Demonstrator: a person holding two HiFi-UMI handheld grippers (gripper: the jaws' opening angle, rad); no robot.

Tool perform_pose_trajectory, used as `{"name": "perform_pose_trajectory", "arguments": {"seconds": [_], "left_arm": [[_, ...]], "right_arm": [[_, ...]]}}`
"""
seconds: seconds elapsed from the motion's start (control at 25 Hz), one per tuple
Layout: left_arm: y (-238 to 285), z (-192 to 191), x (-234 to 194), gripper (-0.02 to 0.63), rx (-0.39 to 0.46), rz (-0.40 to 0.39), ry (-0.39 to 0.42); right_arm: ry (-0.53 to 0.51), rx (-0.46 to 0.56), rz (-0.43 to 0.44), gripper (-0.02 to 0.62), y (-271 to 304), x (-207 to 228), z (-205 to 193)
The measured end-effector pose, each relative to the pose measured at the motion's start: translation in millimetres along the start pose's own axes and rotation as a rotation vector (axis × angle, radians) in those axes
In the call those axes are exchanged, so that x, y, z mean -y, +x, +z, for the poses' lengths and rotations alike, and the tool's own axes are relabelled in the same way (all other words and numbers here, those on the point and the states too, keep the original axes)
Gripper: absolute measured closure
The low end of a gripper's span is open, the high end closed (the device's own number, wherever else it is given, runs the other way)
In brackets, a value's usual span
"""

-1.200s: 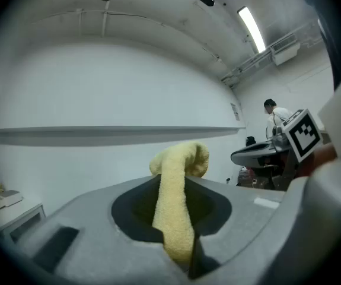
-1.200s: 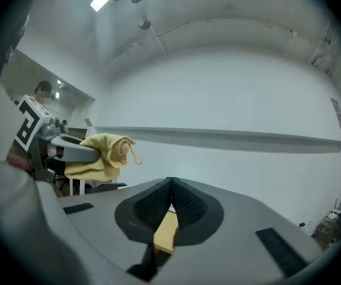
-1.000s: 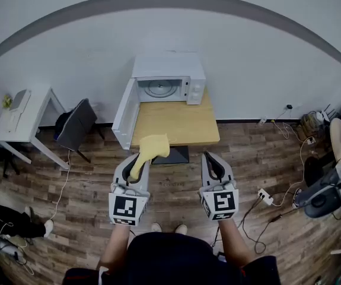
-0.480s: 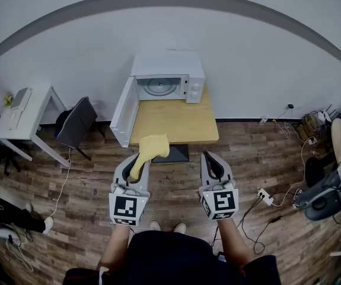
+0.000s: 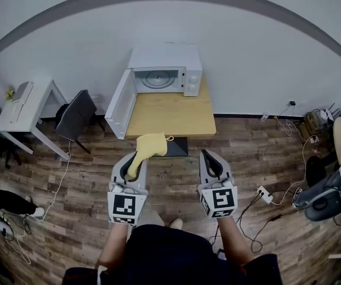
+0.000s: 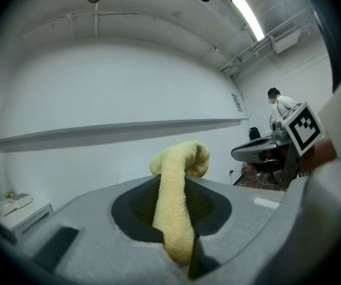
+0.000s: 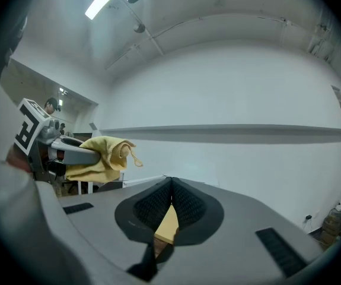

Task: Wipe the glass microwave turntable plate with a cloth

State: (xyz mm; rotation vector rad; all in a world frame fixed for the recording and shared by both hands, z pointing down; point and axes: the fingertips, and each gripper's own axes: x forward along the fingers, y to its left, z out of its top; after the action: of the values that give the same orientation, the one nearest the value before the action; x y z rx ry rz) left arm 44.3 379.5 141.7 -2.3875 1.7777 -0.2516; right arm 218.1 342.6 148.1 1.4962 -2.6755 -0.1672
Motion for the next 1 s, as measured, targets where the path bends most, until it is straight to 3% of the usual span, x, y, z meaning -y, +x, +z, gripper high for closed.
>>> {"name": "perform_pose_trajectory", "arguments": {"seconds": [0.44, 0.6, 1.0], "left_arm": [[23.0, -9.2, -5.2, 0.545, -0.025, 0.010, -0.013], [45.0, -12.3, -24.4, 0.545, -0.017, 0.017, 0.019], [116.3, -20.7, -74.6, 0.545, -0.018, 0.018, 0.000]], "right_arm": [[-0.008, -0.011, 0.011, 0.584, 22.2, 10.9, -10.4], [-0.005, -0.012, 0.010, 0.584, 49.8, 15.8, -11.5], [-0.010, -0.030, 0.012, 0.584, 133.3, 32.0, -16.1]]}}
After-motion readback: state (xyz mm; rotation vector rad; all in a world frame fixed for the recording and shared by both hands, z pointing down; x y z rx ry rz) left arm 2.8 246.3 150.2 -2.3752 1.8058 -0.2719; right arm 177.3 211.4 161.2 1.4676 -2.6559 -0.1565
